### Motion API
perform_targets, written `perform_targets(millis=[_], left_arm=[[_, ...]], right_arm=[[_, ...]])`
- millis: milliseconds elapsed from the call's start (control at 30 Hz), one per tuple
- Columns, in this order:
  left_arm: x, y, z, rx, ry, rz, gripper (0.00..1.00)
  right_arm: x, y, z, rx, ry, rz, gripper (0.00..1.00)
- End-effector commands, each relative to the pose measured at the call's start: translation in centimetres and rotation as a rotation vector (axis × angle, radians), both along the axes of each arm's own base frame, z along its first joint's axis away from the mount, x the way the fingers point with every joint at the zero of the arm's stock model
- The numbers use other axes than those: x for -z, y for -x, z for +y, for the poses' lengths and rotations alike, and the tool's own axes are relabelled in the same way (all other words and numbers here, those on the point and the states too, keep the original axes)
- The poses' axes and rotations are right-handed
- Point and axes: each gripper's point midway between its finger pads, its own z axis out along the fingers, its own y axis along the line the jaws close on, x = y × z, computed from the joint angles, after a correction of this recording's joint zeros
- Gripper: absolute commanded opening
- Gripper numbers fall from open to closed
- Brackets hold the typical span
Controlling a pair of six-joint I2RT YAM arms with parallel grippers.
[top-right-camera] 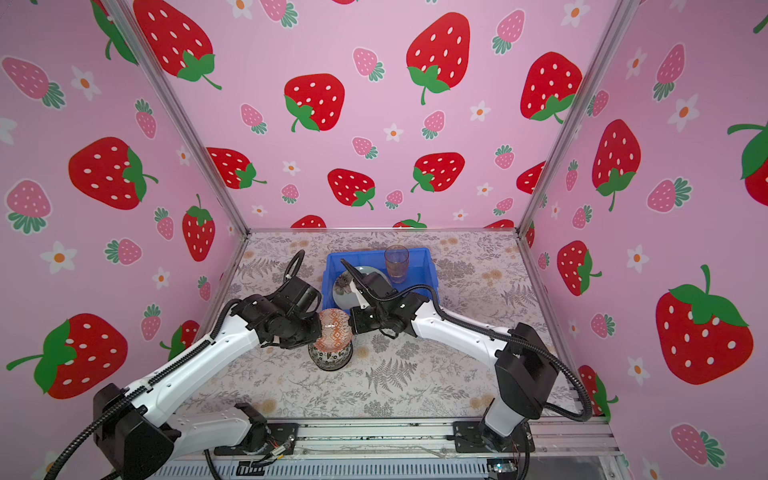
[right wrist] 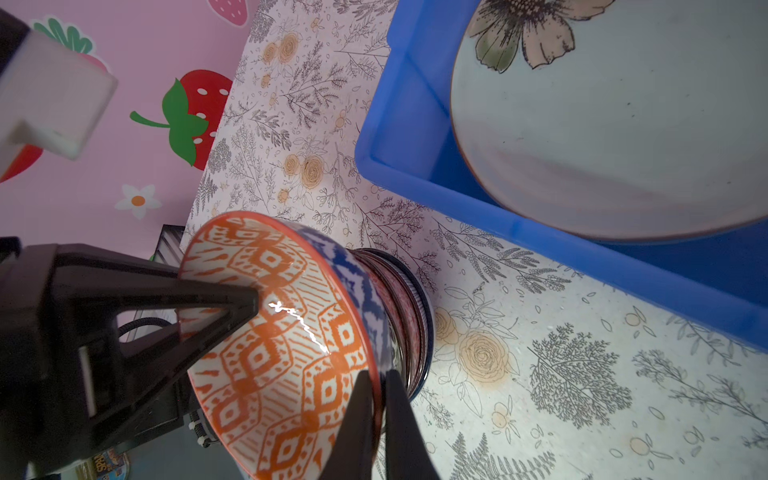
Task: Place the mixed dishes into the plastic bin
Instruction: 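Carry the orange bowl over the bin with left gripper while right releases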
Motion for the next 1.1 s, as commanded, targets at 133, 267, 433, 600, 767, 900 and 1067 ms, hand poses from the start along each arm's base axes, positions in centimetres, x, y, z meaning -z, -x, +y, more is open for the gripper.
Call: perform_targets(millis=[133,267,433,600,767,900,1067], left_arm=[[-1.8,-0.5,-0.4,-0.01,0.02,-0.035,0.0],[-2.1,-0.7,-0.4,-0.01,0.022,-0.043,0.0],[-2.5,-1.1,-0.8,-0.004,0.027,-0.047,0.0],[-3.3,-1.9,-1.6,0.009,0.047,-0.064,0.0],[-4.6,-3.5,-2.9,0.032,0.071,-0.094,0.0],[-6.0,-5.5,-4.4,0.054,0.086,-0.129,0.0],[-7.6,-9.1,-7.5,0.099,0.116,-0.179,0.0]], right_arm=[[-3.7,-0.2,0.4,-0.005,-0.093,-0.051,0.27],[-4.2,-0.4,-0.3,0.009,-0.103,-0.057,0.45],[-4.7,-1.2,-1.9,0.044,-0.116,-0.062,0.55],[-4.8,-1.9,-4.0,0.085,-0.122,-0.065,0.62],[-5.1,-2.8,-6.8,0.14,-0.14,-0.06,0.66],[-5.5,-3.6,-9.5,0.189,-0.165,-0.056,0.73],[-6.0,-4.4,-13.6,0.268,-0.152,-0.067,0.88]])
